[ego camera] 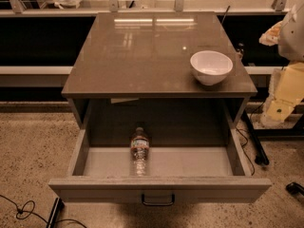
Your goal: Pick water bottle from top drawer and place on counter
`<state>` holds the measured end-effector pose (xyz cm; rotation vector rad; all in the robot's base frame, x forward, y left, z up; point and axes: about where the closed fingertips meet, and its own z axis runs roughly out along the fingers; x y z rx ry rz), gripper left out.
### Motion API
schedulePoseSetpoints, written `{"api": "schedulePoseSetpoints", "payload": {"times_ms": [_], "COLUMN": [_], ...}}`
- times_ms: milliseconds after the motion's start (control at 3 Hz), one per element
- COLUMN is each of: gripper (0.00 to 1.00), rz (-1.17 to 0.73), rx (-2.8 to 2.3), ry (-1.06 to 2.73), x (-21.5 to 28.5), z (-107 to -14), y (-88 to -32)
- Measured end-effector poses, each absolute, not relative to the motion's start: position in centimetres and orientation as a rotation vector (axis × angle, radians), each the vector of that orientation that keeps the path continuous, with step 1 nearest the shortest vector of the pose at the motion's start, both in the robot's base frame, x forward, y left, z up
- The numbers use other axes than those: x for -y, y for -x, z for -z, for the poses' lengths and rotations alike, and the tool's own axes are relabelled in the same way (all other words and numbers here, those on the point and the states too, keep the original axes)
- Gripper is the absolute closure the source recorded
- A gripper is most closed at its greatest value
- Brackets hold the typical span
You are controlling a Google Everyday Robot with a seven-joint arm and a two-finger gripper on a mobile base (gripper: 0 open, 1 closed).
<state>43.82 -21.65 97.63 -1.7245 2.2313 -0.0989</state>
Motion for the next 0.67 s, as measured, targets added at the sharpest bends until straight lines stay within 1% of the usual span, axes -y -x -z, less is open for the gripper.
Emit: {"api": "schedulePoseSetpoints", "payload": {"times_ms": [333,667], "gripper": [0.0,0.0], "rz": [0.1,0.109], "rx": [-2.227,-2.06], "ry": [1.726,1.925], "x": [21.5,17.2], "z": [-97.6,-93.9], "y": [-43.9,-44.1]}}
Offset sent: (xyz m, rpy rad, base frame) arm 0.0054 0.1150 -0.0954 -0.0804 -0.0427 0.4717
